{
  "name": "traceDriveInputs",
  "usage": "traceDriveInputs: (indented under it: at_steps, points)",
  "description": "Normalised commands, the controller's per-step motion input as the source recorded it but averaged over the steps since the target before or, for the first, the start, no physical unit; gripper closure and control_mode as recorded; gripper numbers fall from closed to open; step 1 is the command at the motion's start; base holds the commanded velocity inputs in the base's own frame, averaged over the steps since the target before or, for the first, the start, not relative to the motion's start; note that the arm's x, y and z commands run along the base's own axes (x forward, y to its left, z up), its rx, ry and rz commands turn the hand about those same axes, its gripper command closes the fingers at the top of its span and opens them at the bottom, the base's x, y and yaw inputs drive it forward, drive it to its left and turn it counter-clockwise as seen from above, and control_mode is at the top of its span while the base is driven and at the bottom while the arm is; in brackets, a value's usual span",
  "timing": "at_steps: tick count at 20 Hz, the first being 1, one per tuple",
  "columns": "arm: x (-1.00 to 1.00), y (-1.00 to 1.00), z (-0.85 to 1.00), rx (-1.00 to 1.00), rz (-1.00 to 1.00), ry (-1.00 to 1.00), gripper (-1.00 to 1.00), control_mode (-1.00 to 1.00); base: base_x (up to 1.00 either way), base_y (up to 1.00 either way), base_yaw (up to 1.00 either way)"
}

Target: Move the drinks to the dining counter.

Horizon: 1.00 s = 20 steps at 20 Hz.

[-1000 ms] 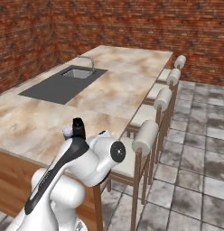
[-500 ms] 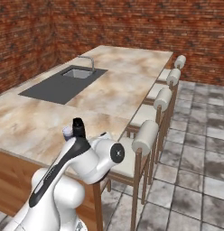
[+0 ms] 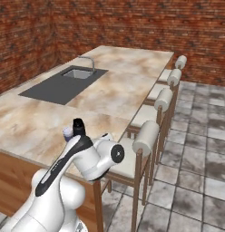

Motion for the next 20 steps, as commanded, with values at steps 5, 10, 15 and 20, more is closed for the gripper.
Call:
traceDriveInputs:
  at_steps: [5, 10, 15, 20]
  points:
    - [0.14, -0.06, -0.21, 0.02, 0.00, 0.00, 1.00, -1.00, 0.00, 0.00, 0.00]
    - [0.16, -0.04, -0.16, 0.06, 0.00, 0.00, 1.00, -1.00, 0.00, 0.00, 0.00]
    - [0.15, 0.00, -0.10, 0.08, 0.00, -0.01, 1.00, -1.00, 0.00, 0.00, 0.00]
    - [0.24, 0.00, -0.07, 0.06, 0.00, 0.00, 1.00, -1.00, 0.00, 0.00, 0.00]
